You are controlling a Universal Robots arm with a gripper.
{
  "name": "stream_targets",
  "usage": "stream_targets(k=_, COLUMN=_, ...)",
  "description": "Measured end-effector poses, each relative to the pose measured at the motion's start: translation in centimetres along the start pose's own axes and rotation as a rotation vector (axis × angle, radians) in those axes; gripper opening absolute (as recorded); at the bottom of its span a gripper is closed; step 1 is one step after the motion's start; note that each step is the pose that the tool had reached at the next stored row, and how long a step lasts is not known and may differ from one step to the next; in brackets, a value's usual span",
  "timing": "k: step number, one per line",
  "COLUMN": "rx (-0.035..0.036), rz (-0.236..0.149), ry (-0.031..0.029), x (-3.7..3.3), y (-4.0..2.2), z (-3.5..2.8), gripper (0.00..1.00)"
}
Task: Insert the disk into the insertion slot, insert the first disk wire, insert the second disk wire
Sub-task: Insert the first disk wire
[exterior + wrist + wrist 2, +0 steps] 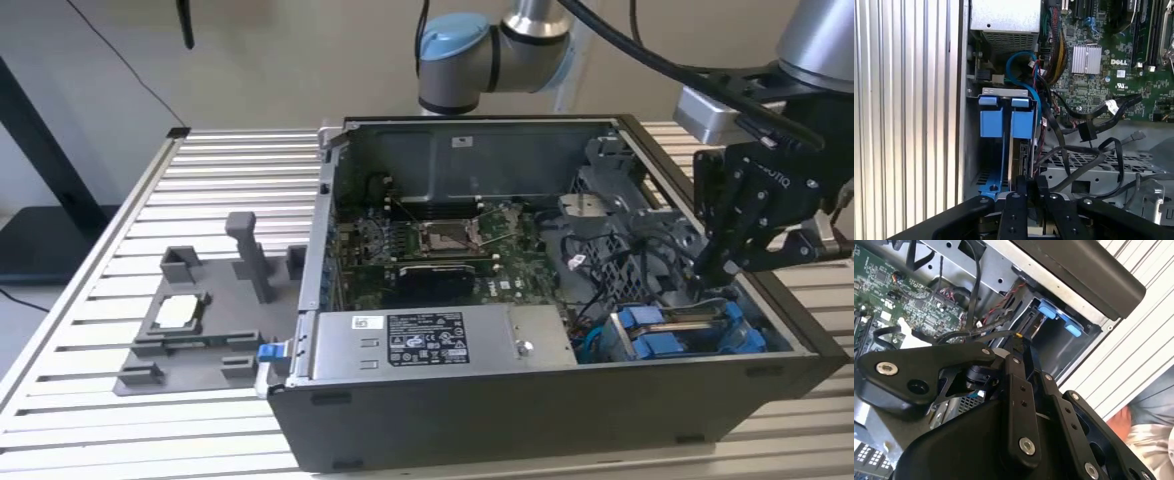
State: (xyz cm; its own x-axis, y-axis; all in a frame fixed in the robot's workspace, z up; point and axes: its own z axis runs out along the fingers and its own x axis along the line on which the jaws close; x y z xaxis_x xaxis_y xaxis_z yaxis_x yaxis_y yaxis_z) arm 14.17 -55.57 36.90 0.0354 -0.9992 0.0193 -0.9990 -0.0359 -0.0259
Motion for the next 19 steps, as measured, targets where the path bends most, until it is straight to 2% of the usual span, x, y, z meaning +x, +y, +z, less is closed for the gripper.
stream_targets(k=2, rx=-0.0049, rz=0.001, ry=-0.0032, x=0.08, y=-0.03, z=0.17, gripper=0.19)
stream_targets(k=9, rx=-0.0056, rz=0.035, ry=-0.0034, x=0.31, y=-0.04, z=0.83, gripper=0.19)
stream_targets(k=12, rx=-0.0136, rz=0.038, ry=-0.0036, x=0.50, y=-0.16, z=1.06, gripper=0.19)
stream_targets(k=19, rx=-0.0246, rz=0.038, ry=-0.0054, x=0.92, y=-0.83, z=1.76, gripper=0.19)
